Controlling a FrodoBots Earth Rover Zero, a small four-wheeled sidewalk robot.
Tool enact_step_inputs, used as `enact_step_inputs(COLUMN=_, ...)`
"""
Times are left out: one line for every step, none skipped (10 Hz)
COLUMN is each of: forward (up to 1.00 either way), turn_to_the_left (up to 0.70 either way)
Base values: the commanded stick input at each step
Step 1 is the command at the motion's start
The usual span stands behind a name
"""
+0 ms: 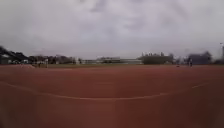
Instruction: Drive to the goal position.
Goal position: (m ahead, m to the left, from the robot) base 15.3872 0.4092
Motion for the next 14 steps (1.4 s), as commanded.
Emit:
enact_step_inputs(forward=0.70, turn_to_the_left=-0.35)
enact_step_inputs(forward=0.70, turn_to_the_left=0.00)
enact_step_inputs(forward=0.70, turn_to_the_left=0.00)
enact_step_inputs(forward=0.70, turn_to_the_left=0.00)
enact_step_inputs(forward=0.70, turn_to_the_left=0.00)
enact_step_inputs(forward=0.70, turn_to_the_left=0.00)
enact_step_inputs(forward=0.70, turn_to_the_left=0.00)
enact_step_inputs(forward=0.70, turn_to_the_left=0.00)
enact_step_inputs(forward=0.70, turn_to_the_left=0.00)
enact_step_inputs(forward=0.70, turn_to_the_left=0.00)
enact_step_inputs(forward=0.70, turn_to_the_left=0.00)
enact_step_inputs(forward=0.70, turn_to_the_left=-0.10)
enact_step_inputs(forward=0.70, turn_to_the_left=-0.27)
enact_step_inputs(forward=0.70, turn_to_the_left=-0.35)
